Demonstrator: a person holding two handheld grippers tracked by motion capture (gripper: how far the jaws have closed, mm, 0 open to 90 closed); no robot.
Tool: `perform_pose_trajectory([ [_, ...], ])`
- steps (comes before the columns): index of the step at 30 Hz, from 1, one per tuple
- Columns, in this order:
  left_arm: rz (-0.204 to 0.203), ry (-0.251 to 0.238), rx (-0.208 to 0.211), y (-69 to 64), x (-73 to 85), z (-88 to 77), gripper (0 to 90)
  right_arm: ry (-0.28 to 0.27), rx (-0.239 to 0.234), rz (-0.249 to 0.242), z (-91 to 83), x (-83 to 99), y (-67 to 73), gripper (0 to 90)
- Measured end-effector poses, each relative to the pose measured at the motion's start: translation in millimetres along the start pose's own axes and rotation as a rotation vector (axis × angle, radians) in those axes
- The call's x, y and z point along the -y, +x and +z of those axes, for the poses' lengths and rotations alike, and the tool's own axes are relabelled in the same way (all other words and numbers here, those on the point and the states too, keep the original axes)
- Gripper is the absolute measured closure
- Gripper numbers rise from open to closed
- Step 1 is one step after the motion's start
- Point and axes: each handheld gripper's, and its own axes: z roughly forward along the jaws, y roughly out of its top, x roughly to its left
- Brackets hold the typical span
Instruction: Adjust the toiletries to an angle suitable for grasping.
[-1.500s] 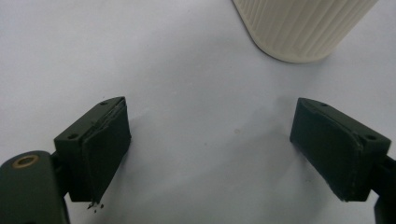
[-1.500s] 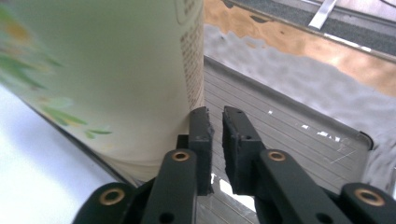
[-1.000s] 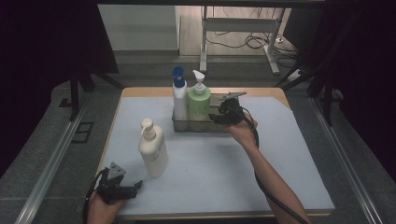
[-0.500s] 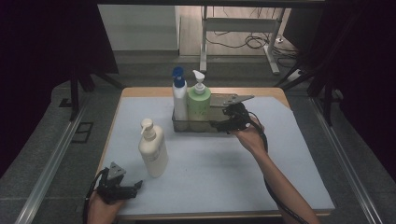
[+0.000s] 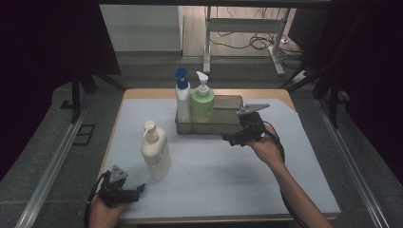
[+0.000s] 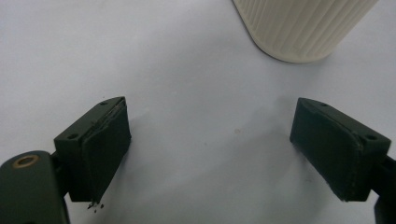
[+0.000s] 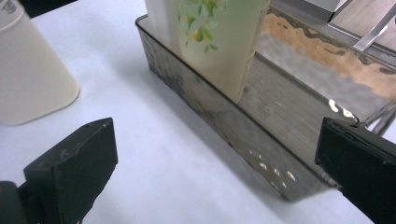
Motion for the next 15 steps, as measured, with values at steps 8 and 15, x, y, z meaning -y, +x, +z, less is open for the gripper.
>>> perform_pose_trajectory([
  [8, 0.003, 0.000, 0.001, 0.2, -0.1, 0.0, 12.2, 0.019, 0.007, -0.013, -19.2, 17.2, 2.4, 0.0],
  [15, 0.000, 0.000, 0.000, 0.0, 0.0, 0.0, 12.3, 0.026, 0.007, -0.018, -32.1, 35.7, 5.4, 0.0],
])
